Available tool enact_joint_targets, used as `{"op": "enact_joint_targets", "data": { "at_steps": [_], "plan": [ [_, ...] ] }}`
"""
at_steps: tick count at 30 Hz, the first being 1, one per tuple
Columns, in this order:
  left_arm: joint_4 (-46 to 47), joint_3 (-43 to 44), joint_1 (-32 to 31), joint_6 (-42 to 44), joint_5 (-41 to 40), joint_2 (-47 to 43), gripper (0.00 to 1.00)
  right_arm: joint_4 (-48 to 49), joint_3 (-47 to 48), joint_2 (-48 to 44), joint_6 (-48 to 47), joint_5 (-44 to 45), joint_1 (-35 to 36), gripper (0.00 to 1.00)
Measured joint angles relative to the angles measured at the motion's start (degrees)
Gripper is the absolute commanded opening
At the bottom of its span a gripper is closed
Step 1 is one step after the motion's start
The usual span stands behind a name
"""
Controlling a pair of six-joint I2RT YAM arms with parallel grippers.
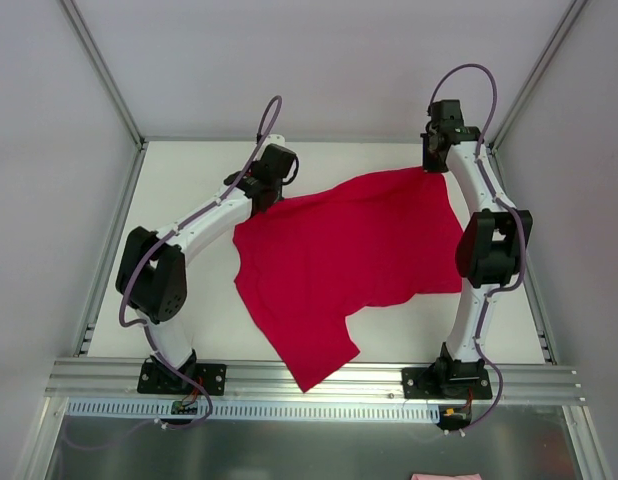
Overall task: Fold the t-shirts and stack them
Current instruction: Fold the flattened tshirt in 1/3 of the way
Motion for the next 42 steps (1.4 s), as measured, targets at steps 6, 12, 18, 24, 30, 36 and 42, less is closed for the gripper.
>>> {"op": "enact_joint_targets", "data": {
  "at_steps": [6, 12, 18, 24, 30, 36, 42],
  "plan": [
    [-2.6, -1.0, -0.2, -1.1, 0.1, -0.6, 0.0, -4.5, -2.5, -2.2, 1.0, 3.6, 2.9, 0.01],
    [-6.2, -1.1, -0.7, -4.3, -0.2, -2.1, 0.0, -8.2, -4.8, -4.2, 3.5, 8.3, 3.8, 0.01],
    [-10.5, -2.6, -0.8, -8.3, -1.5, -4.6, 0.0, -10.7, -4.8, -4.1, 5.1, 17.4, 3.7, 0.01],
    [-14.5, -6.1, -0.8, -11.3, -2.3, -8.9, 0.0, -12.0, -4.1, -1.8, 6.0, 26.1, 3.5, 0.01],
    [-18.3, -8.7, -0.8, -13.4, -3.2, -13.1, 0.0, -10.6, -6.2, 0.3, 6.8, 27.6, 2.2, 0.01],
    [-20.9, -10.6, -0.9, -15.4, -3.5, -15.2, 0.0, -9.5, -9.8, 0.4, 6.9, 27.5, 1.6, 0.01],
    [-22.4, -10.8, -1.2, -16.6, -3.5, -15.3, 0.0, -9.3, -11.1, 0.4, 7.0, 26.7, 1.6, 0.01]
  ]
}}
